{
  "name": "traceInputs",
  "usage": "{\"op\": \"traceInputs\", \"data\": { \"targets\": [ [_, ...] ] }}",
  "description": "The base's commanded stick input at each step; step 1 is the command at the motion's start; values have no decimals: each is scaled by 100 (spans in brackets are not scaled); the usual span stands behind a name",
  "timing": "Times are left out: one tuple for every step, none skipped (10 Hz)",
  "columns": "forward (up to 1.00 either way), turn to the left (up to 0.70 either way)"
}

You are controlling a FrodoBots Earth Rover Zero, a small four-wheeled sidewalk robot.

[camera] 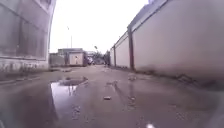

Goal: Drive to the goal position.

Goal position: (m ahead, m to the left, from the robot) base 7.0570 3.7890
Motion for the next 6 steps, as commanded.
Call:
{"op": "traceInputs", "data": {
  "targets": [
    [85, -4],
    [85, 0],
    [85, 0],
    [85, 0],
    [85, 22],
    [85, 34]
  ]
}}
